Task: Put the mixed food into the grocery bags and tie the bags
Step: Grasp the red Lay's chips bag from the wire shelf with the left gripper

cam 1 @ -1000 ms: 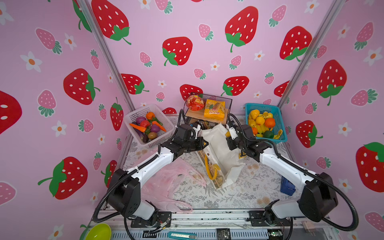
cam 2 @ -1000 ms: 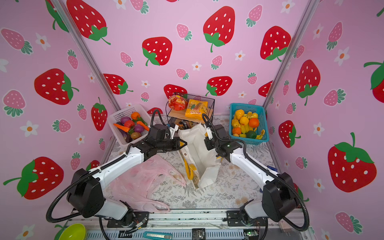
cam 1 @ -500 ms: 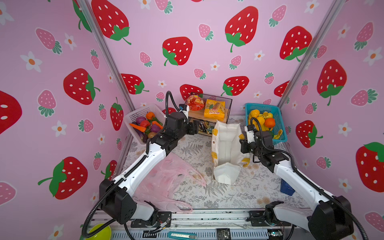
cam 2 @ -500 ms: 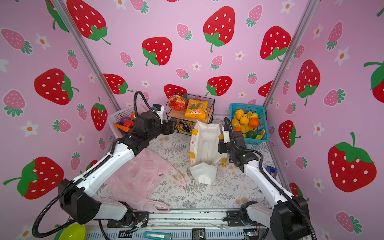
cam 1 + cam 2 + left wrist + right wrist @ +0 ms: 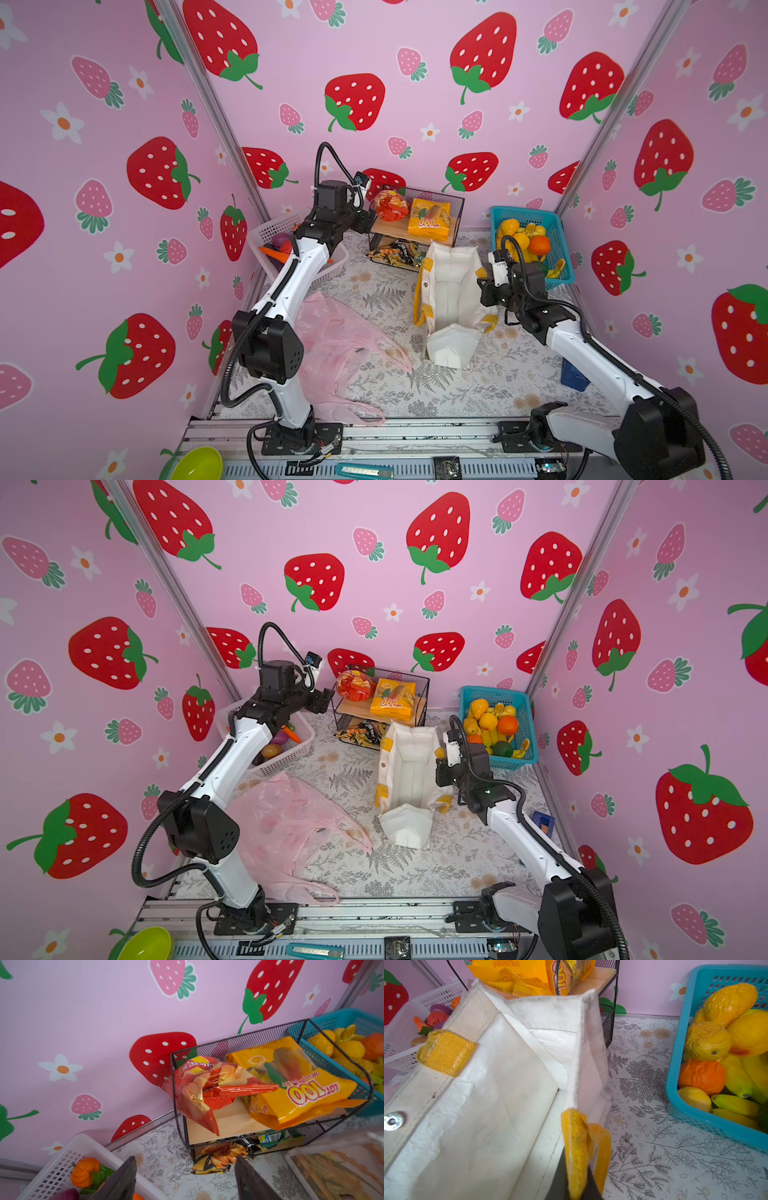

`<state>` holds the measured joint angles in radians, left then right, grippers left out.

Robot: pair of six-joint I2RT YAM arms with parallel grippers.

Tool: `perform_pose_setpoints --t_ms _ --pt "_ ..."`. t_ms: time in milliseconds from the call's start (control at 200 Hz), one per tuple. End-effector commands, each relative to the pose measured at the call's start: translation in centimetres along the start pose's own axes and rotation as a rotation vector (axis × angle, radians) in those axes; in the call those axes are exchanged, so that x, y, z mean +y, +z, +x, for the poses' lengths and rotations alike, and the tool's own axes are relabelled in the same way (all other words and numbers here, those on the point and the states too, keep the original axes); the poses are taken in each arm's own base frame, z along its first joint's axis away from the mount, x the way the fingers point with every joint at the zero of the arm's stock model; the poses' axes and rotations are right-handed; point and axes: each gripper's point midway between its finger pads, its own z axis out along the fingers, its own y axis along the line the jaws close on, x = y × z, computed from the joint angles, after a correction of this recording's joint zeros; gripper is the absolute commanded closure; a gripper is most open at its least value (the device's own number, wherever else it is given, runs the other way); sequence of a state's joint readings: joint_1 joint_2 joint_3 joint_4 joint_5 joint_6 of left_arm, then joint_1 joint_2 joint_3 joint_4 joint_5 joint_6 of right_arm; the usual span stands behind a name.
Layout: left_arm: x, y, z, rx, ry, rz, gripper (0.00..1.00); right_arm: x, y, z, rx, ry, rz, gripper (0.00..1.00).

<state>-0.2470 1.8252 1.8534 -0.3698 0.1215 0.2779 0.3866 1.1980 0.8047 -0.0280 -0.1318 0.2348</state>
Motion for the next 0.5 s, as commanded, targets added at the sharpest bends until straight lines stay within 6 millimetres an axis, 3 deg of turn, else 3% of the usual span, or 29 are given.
perform_pose_setpoints --t_ms 0,230,495 --pt "-1.8 0.0 -1.3 -0.026 0.036 0.108 0.24 0.2 0.1 -1.8 -0.066 -0.017 -0.023 0.93" --pt "-1.2 3.3 -2.1 -0.055 -0.041 0.097 0.26 0.1 0.1 -1.6 -0.067 -0.02 -0.029 0.93" --pt "-0.3 6.6 -2.2 -0.04 -0.09 0.074 0.46 0.2 0.0 -1.7 -0.073 -0.02 -0.033 0.93"
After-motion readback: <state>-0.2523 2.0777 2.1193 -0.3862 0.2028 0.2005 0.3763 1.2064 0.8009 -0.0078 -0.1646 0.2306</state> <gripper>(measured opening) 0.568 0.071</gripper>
